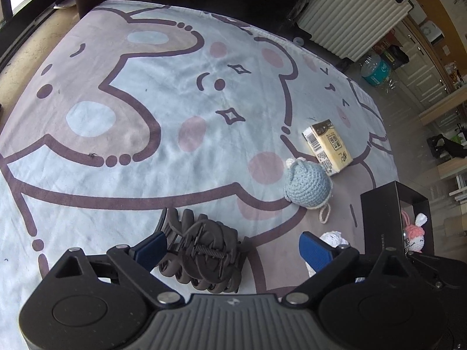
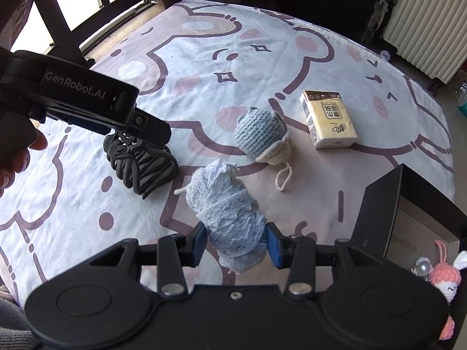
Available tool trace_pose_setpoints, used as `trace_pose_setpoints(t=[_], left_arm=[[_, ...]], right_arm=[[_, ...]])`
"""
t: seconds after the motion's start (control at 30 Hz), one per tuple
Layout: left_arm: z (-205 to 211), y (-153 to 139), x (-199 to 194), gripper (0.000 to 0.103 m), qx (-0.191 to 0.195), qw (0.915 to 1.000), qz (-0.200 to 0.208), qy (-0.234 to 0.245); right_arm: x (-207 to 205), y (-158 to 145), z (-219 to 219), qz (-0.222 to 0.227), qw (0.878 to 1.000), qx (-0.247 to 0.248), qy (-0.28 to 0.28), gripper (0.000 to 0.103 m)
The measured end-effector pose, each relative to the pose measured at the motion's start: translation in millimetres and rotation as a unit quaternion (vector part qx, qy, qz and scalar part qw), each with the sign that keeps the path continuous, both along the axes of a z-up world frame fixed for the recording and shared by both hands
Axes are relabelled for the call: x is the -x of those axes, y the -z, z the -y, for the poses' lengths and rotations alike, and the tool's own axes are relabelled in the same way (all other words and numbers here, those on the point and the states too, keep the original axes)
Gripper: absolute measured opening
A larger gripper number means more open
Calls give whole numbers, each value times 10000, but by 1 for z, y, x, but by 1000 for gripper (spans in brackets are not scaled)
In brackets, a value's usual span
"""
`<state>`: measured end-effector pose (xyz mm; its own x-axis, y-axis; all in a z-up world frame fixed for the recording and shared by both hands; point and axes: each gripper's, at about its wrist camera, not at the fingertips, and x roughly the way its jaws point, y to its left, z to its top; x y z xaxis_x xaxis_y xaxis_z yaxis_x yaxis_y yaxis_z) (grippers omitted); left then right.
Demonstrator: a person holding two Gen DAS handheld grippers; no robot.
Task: Organize objects
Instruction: 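Carry the lace cloth with the right tool toward the black box while the left tool carries the clip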
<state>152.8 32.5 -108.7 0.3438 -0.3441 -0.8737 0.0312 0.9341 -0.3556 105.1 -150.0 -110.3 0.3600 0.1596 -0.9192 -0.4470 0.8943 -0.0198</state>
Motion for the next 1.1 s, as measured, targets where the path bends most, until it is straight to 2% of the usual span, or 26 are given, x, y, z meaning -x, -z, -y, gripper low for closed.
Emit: trace_pose_setpoints(t=[0.17, 0.33, 0.4, 0.63, 0.73, 0.87, 0.93, 0.97, 1.0, 1.1], left_arm=[[10, -2, 6, 101, 81, 9992, -48, 376], [21, -3, 11, 97, -273, 9970, -232, 684], [25, -5, 11, 88, -519, 9958, -201, 731], [39, 0, 8, 77, -1385, 9863, -198, 879], [40, 4, 7, 65, -1662, 9816, -274, 902], [33, 3, 5, 64, -1563, 9840, -357, 771], [32, 0, 5, 62, -1535, 9851, -343, 694], [31, -3, 5, 55, -1493, 9863, -300, 630], [29, -7, 5, 53, -1444, 9877, -246, 540], [31, -11, 8, 53, -1463, 9874, -219, 571]], right_arm=[[1, -2, 2, 7, 10000, -45, 14, 44], [-1, -2, 9, -56, 9997, -50, 237, 44], [-3, -2, 12, -70, 9994, -54, 347, 44], [-2, -3, 16, -69, 9990, -61, 433, 44], [-2, -3, 19, -82, 9988, -37, 489, 44], [-3, -3, 23, -92, 9985, -50, 539, 44], [-3, -3, 23, -91, 9983, -74, 565, 44], [-3, -4, 23, -90, 9983, -87, 578, 44], [-3, -4, 23, -86, 9982, -102, 586, 44], [-2, -7, 23, -49, 9981, -139, 602, 44]])
